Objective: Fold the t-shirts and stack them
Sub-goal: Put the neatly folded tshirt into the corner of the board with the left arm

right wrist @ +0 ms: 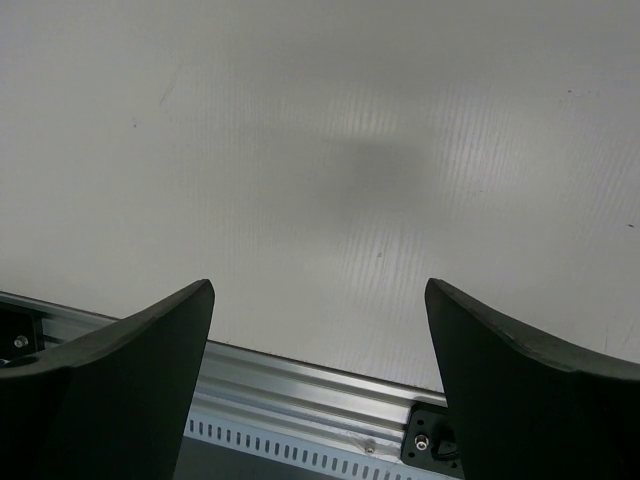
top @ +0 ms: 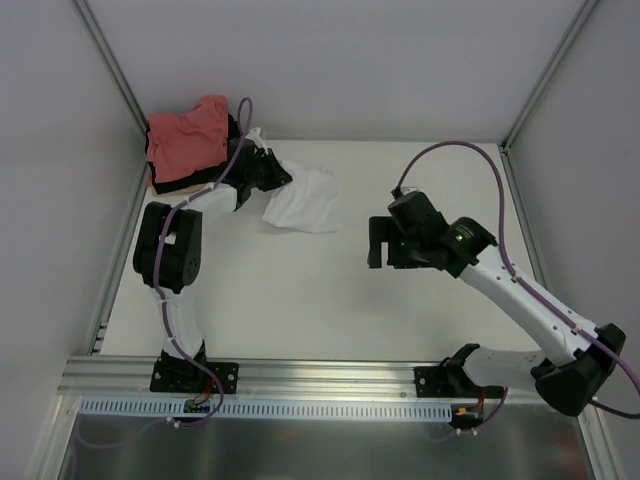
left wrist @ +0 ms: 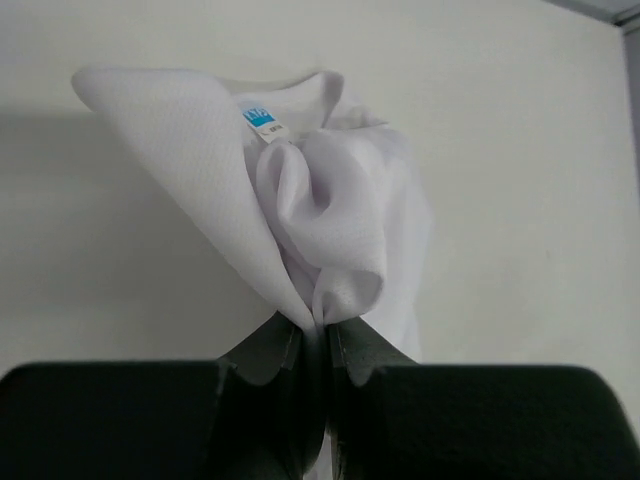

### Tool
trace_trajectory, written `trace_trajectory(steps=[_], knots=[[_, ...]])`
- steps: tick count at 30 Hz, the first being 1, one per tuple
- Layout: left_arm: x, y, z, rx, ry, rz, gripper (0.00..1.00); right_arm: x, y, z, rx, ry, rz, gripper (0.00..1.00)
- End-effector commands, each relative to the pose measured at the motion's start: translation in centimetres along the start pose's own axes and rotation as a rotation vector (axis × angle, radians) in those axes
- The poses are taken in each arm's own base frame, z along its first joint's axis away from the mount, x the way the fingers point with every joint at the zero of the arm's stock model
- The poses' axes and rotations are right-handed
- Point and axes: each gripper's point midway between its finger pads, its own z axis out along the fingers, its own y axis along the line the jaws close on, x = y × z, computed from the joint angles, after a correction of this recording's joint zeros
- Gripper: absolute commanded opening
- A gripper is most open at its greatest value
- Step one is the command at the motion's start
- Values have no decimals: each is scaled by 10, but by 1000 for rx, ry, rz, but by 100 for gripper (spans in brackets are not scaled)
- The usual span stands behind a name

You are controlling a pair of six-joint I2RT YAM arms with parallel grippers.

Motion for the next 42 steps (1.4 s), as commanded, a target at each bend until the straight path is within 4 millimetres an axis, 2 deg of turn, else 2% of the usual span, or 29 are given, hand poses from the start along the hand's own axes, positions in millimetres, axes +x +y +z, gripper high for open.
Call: trace_trajectory(steps=[1,3,4,5,6,7,8,9,10,11,12,13,17,18,22,35,42], knots=[[33,44,18,-119,200,50,0,-1,-12,-12,-49,-59,37,92],[36,55,25,-166,256,58,0,3,-17,-12,-58,-55,44,91],[27,58,41,-168,260,80,0,3,-21,-14,-67,-62,56,92],[31,63,43,-188,298,76,0,9,-25,-11,-66,-47,59,91],[42,77,53,-212,336,79,0,9,-32,-9,-60,-49,68,91],[19,68,62,-196,298,103,0,11,-33,-10,-69,-45,73,91],[13,71,66,-207,297,112,0,15,-38,-8,-66,-42,78,91],[27,84,70,-236,352,109,0,13,-45,-8,-59,-46,95,91],[4,78,75,-233,310,132,0,15,-47,-7,-67,-40,92,91],[-4,80,76,-248,301,145,0,16,-50,-5,-68,-40,98,91],[0,89,77,-273,325,157,0,14,-57,-3,-52,-45,116,91],[-17,87,77,-283,289,176,0,16,-53,-3,-93,-28,114,91],[-43,116,60,-368,258,202,0,18,-59,2,-111,-23,135,91],[-53,119,52,-387,237,183,0,20,-63,4,-107,-17,146,91],[-68,120,35,-390,213,198,0,23,-64,8,-131,-6,157,91],[-128,88,2,-399,89,328,0,29,-66,12,-155,-4,180,91],[-161,81,-22,-461,10,411,0,33,-65,17,-164,10,187,91]])
